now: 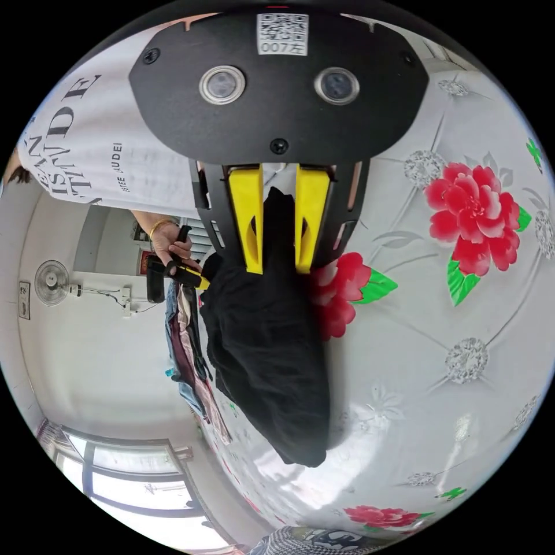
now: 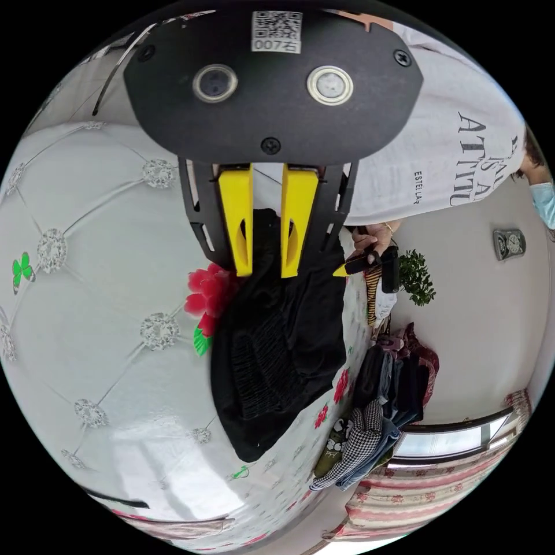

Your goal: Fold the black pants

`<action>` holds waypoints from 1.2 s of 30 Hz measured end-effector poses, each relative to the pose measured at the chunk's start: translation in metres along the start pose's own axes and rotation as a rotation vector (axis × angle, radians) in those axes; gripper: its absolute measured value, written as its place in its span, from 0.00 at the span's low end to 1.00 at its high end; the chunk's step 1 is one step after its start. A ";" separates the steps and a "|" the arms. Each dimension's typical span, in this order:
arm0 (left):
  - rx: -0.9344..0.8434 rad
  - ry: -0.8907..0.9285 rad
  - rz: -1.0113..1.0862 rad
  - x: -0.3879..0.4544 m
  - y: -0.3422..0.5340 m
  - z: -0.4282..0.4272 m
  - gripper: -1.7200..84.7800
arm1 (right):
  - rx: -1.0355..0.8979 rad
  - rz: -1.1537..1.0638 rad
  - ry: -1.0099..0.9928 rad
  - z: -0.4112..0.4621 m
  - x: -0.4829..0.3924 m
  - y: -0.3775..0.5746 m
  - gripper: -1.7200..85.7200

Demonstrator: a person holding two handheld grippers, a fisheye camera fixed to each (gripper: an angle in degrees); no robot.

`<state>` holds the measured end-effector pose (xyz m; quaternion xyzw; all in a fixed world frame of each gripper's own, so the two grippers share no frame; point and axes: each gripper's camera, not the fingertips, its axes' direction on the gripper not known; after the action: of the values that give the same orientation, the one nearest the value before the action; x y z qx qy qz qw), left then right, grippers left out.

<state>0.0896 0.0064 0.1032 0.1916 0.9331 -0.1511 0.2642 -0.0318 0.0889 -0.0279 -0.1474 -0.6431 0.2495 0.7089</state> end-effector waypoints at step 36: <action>0.630 -0.216 0.316 0.016 -0.316 -0.349 0.14 | 0.408 -0.427 -0.084 0.035 -0.394 -0.319 0.07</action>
<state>-0.2131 -0.1334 0.4356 0.3884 0.7663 -0.4078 0.3093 -0.0327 -0.3945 -0.1842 0.1470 -0.6249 0.2245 0.7332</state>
